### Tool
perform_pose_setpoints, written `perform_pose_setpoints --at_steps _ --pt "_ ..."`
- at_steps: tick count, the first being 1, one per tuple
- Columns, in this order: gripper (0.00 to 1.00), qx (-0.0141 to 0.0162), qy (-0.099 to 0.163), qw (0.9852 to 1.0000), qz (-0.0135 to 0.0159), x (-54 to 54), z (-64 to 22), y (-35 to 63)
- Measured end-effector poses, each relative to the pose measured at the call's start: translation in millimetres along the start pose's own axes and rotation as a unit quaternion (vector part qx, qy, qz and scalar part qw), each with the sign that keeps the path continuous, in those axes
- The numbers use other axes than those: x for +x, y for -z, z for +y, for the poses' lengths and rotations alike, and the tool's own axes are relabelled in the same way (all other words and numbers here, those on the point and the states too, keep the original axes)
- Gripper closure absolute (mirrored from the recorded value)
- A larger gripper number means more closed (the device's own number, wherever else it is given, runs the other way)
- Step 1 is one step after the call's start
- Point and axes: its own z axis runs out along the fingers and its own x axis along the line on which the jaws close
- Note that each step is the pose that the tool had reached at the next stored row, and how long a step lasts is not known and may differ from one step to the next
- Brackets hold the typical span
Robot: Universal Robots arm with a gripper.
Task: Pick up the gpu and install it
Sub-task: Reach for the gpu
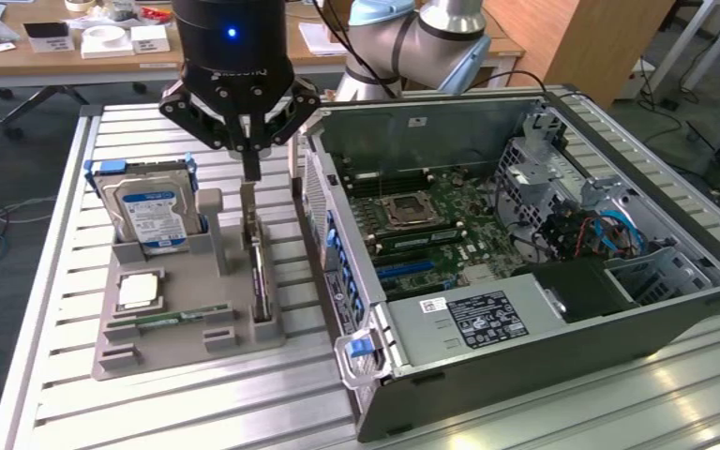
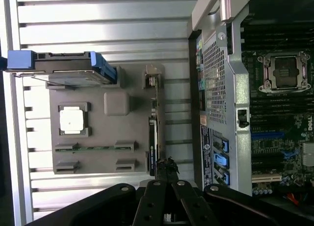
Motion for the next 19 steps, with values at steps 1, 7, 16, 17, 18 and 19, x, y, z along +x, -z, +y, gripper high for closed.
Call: perform_pose_setpoints --at_steps 1,7,16,17,18,19 --pt "0.89 0.0000 0.000 1.0000 0.0000 -0.1 -0.9 0.0" --pt "0.89 0.0000 0.000 1.0000 0.0000 -0.2 -1.9 0.1" --pt "0.89 0.0000 0.000 1.0000 0.0000 -1.4 -1.8 0.1" --pt "0.89 0.0000 0.000 1.0000 0.0000 -1.4 -1.8 0.0" --pt "0.89 0.0000 0.000 1.0000 0.0000 -1.6 -2.2 0.1" --pt "0.89 0.0000 0.000 1.0000 0.0000 -1.6 -2.8 0.1"
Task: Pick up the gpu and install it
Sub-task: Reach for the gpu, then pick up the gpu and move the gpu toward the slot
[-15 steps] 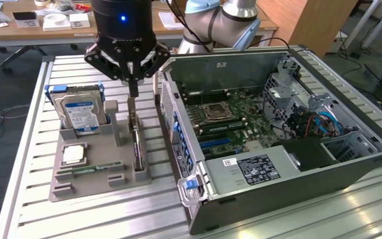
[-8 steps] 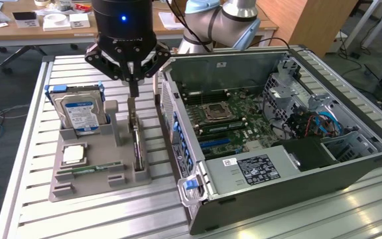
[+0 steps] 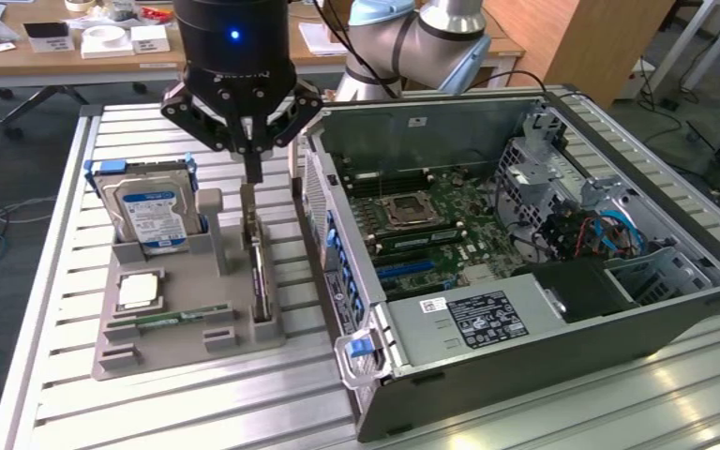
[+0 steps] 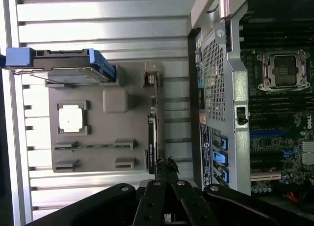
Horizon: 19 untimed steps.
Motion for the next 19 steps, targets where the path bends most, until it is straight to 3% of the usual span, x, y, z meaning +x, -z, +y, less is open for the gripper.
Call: perform_pose_setpoints --at_steps 19 --pt "0.89 0.0000 0.000 1.0000 0.0000 6.4 -3.0 0.0"
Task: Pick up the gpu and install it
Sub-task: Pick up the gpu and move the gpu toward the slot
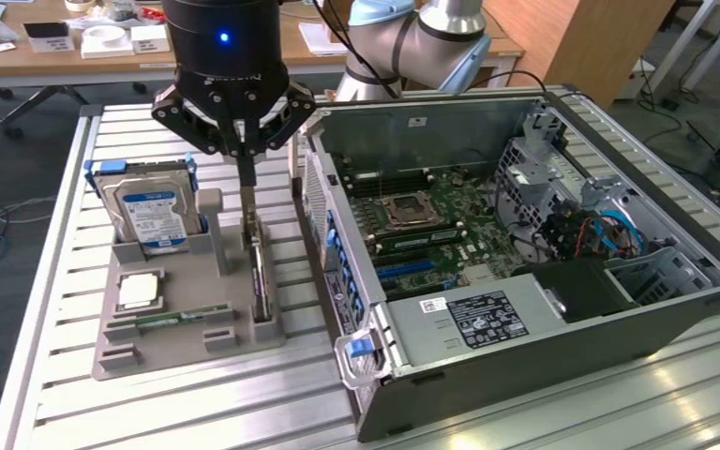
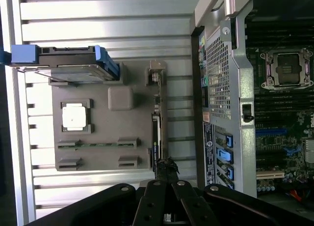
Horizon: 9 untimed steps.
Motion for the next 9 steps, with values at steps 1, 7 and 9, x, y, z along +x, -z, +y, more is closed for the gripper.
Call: perform_pose_setpoints --at_steps 1,7,9 --pt "0.89 0.0000 0.000 1.0000 0.0000 0.0 0.0 0.0" --pt "0.89 0.0000 0.000 1.0000 0.0000 0.0 0.0 0.0" --pt "0.83 0.0000 0.000 1.0000 0.0000 0.0 0.0 0.0"
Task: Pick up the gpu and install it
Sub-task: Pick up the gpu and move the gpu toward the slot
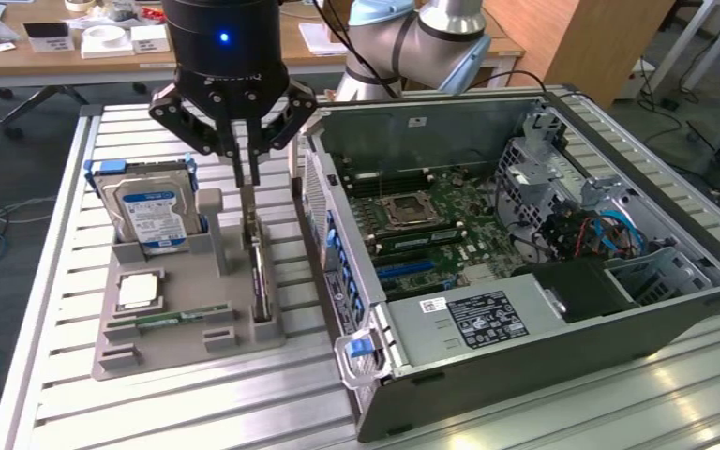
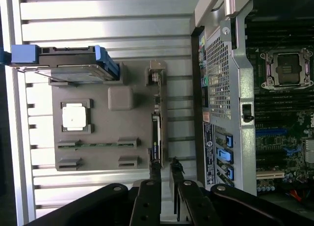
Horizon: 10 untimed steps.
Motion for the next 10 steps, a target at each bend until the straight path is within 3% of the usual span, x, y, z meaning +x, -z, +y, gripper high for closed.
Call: perform_pose_setpoints --at_steps 4,10 --pt "0.64 0.0000 0.000 1.0000 0.0000 0.0 0.0 0.0" --pt "0.64 0.0000 0.000 1.0000 0.0000 0.0 0.0 0.0"
